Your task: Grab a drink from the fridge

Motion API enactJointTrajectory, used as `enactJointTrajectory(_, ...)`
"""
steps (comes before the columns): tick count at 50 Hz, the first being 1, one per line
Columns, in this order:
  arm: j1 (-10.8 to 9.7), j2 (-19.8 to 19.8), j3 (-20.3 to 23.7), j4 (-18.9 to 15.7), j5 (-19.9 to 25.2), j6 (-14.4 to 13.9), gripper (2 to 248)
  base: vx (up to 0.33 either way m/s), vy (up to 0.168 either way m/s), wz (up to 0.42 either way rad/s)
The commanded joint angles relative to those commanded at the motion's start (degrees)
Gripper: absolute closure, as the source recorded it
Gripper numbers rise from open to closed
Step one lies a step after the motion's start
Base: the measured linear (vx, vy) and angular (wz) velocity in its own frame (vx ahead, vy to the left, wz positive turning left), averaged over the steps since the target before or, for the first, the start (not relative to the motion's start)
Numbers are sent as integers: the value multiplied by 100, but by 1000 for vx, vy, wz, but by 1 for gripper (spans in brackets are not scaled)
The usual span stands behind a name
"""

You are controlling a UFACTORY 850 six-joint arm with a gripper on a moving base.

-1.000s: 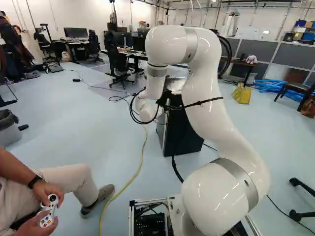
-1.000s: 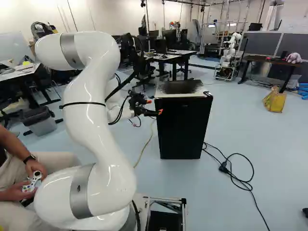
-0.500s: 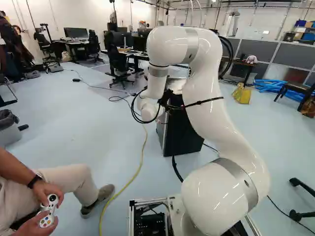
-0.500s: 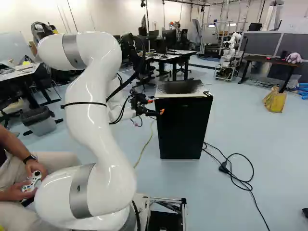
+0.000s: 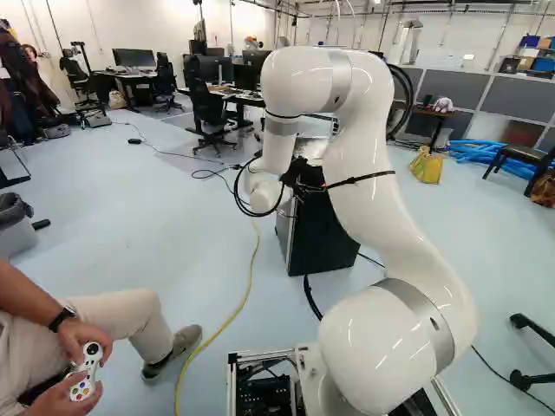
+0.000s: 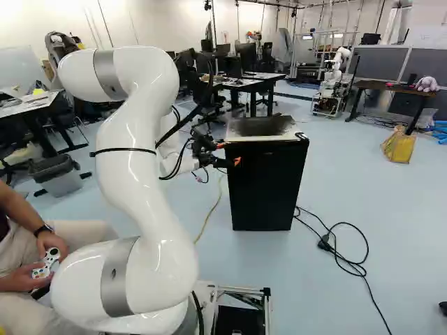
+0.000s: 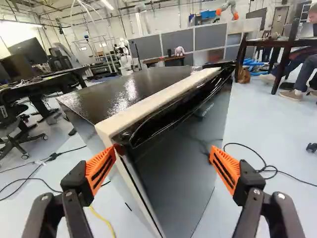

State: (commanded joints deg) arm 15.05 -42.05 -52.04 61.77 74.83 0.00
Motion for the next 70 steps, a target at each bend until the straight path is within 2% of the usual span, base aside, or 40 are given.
enactJointTrajectory(35, -127, 196, 336, 0, 48, 0, 3, 0, 0, 0)
enactJointTrajectory(70, -240, 562, 959, 0, 48, 0, 3, 0, 0, 0)
